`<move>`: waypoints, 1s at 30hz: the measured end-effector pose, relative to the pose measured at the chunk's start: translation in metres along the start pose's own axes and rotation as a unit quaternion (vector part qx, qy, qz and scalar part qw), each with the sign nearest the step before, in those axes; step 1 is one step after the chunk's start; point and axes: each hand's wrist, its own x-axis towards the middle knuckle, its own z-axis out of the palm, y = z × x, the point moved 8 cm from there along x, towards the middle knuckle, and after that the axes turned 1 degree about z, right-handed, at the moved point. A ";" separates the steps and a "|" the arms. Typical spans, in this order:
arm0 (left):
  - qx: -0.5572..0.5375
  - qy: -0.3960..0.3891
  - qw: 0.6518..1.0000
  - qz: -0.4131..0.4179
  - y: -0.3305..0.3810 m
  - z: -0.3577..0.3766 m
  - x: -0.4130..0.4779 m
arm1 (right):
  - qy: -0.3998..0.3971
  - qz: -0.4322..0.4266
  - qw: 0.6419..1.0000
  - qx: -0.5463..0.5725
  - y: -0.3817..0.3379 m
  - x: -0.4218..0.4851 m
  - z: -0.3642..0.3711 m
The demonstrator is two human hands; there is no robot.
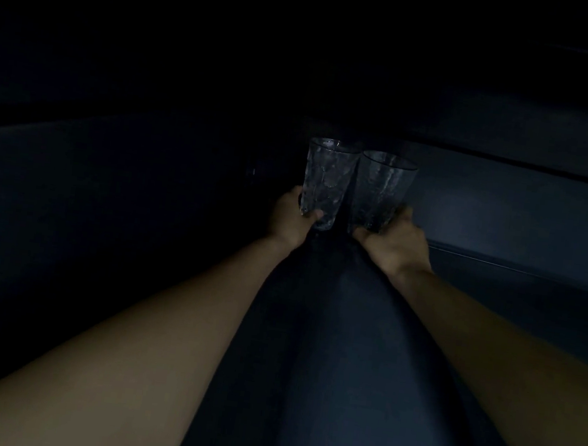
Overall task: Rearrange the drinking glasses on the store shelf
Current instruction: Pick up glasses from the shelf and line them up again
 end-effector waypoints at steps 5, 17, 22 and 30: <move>0.008 0.000 1.000 -0.002 -0.001 0.001 0.001 | -0.003 0.000 1.000 -0.002 0.000 0.000 0.000; 0.048 -0.015 0.999 0.006 -0.001 0.002 -0.001 | -0.012 0.013 0.999 0.033 0.007 0.004 0.004; 0.123 -0.014 0.992 0.002 0.001 -0.001 -0.012 | -0.021 0.019 0.999 0.039 0.009 -0.007 0.000; 0.119 -0.004 0.992 -0.042 0.011 -0.017 -0.059 | -0.020 0.046 0.997 0.052 0.021 -0.050 -0.029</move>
